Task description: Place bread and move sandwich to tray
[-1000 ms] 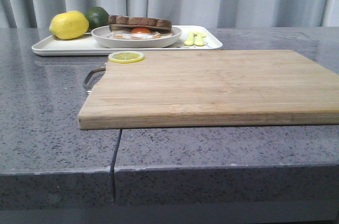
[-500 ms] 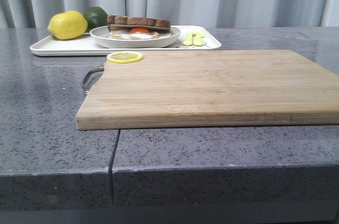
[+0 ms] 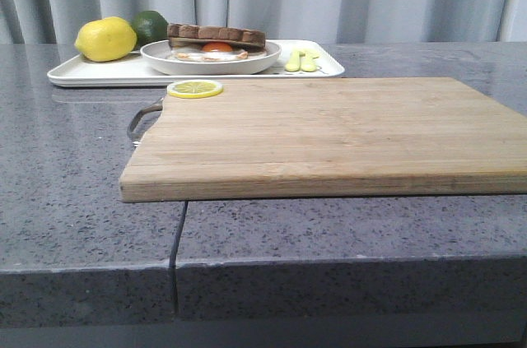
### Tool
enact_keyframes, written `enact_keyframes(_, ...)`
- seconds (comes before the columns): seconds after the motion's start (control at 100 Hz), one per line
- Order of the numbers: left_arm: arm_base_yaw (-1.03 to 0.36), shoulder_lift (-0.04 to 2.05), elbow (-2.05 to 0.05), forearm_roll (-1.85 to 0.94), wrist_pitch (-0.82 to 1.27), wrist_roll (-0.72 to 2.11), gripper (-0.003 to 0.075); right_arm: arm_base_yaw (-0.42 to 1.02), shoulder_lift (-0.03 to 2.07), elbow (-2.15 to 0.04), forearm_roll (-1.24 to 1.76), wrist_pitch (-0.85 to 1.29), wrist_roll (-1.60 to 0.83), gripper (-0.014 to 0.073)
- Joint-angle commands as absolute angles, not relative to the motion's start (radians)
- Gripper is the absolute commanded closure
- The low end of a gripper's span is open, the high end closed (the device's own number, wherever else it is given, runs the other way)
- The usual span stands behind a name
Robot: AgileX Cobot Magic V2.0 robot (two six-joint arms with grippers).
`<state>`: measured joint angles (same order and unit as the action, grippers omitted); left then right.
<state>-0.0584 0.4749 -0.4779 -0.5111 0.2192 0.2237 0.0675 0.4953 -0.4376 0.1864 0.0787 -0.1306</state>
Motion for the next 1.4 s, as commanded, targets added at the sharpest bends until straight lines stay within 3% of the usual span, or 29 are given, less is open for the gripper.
enact_keyframes(0.0, -0.067, 0.468, -0.465, -0.528, 0.135, 0.227, 0.0489, 0.059, 0.496, -0.465, 0.180, 0.014, -0.135, 0.0259)
enact_keyframes(0.18, -0.067, 0.468, -0.426, -0.528, 0.135, 0.227, 0.0512, 0.059, 0.496, -0.465, 0.180, 0.028, -0.135, 0.0462)
enact_keyframes(0.25, -0.067, 0.468, -0.425, -0.528, 0.137, 0.227, 0.0563, 0.059, 0.496, -0.465, 0.180, 0.029, -0.135, 0.0554)
enact_keyframes(0.35, -0.067, 0.468, -0.425, -0.528, 0.137, 0.227, 0.0695, 0.059, 0.496, -0.465, 0.180, 0.033, -0.135, 0.0667)
enact_keyframes(0.39, -0.067, 0.468, -0.425, -0.528, 0.137, 0.227, 0.0742, 0.059, 0.496, -0.465, 0.180, 0.037, -0.135, 0.0657)
enact_keyframes(1.29, -0.067, 0.468, -0.417, -0.526, 0.137, 0.227, 0.0740, 0.059, 0.496, -0.465, 0.180, 0.048, -0.135, 0.0661)
enact_keyframes(1.39, -0.067, 0.458, -0.382, -0.423, 0.101, 0.227, 0.0740, 0.059, 0.496, -0.465, 0.180, 0.048, -0.135, 0.0661)
